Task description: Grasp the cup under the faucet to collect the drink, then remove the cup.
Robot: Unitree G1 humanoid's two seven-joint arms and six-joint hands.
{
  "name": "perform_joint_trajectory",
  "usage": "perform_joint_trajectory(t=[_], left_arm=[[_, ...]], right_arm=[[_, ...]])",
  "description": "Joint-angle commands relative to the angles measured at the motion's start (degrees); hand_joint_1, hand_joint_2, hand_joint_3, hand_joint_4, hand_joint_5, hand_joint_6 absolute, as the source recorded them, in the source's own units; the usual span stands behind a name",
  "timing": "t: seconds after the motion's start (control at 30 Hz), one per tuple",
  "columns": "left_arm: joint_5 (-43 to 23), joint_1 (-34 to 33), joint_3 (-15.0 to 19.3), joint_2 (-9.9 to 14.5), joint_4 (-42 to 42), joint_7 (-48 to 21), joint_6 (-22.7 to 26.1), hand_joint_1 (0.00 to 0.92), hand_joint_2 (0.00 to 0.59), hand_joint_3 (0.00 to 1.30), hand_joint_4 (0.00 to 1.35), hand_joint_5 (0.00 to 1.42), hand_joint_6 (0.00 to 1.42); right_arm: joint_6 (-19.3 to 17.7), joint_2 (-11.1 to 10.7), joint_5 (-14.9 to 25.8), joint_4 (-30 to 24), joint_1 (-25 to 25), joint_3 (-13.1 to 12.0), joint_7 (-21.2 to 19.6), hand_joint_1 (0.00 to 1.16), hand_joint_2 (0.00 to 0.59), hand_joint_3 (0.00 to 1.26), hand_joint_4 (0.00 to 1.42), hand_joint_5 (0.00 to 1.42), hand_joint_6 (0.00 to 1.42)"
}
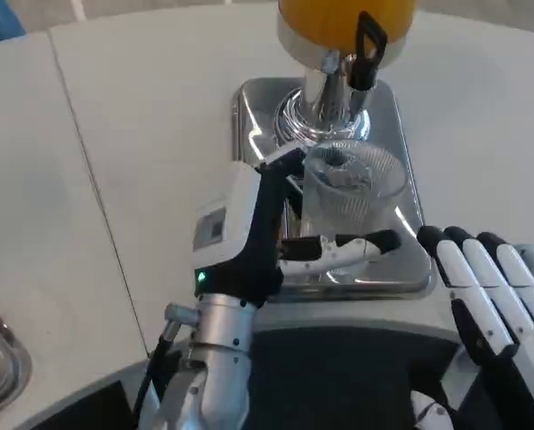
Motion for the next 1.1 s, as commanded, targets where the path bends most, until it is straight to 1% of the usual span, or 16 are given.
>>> perform_joint_trajectory(t=[0.03,0.3,0.53,0.63,0.73,1.07,1.1], left_arm=[[-0.63,-4.71,-0.11,-0.69,5.0,2.83,0.56,0.66,0.0,1.09,1.11,1.33,1.42],[-0.8,-11.94,-1.46,-1.0,15.24,6.43,0.93,0.654,0.0,1.09,1.11,1.33,1.42],[-2.68,-15.65,-1.0,-1.8,21.03,9.47,1.66,0.657,0.0,1.09,1.11,1.33,1.42],[-3.19,-17.06,-0.66,-1.66,23.17,10.98,2.2,0.659,0.0,1.09,1.09,1.33,1.42],[-3.74,-17.5,-0.6,-1.43,24.62,11.57,2.38,0.659,0.0,1.09,1.09,1.33,1.42],[-3.53,-16.14,-2.36,-1.04,24.86,13.08,2.15,0.659,0.0,1.08,1.07,1.31,1.42],[-3.46,-15.8,-2.57,-0.96,24.66,13.2,2.08,0.651,0.0,1.04,1.07,1.3,1.42]], right_arm=[[-0.04,0.02,1.09,-0.84,1.43,-0.81,-0.49,0.17,0.586,0.0,0.0,0.0,0.0],[0.43,0.24,1.35,-0.84,0.55,-1.09,0.29,0.17,0.586,0.0,0.0,0.0,0.0],[0.58,0.25,2.08,-0.84,0.13,-2.01,1.0,0.17,0.586,0.0,0.0,0.0,0.0],[0.41,0.4,2.6,-0.84,-0.21,-2.48,1.48,0.17,0.586,0.0,0.0,0.0,0.0],[0.25,0.44,2.97,-0.84,-0.15,-2.83,1.94,0.17,0.586,0.0,0.0,0.0,0.0],[0.51,0.78,3.8,-0.84,-1.39,-3.52,3.27,0.17,0.586,0.0,0.0,0.0,0.0],[0.37,0.83,3.85,-0.84,-1.09,-3.6,3.2,0.17,0.586,0.0,0.0,0.0,0.0]])
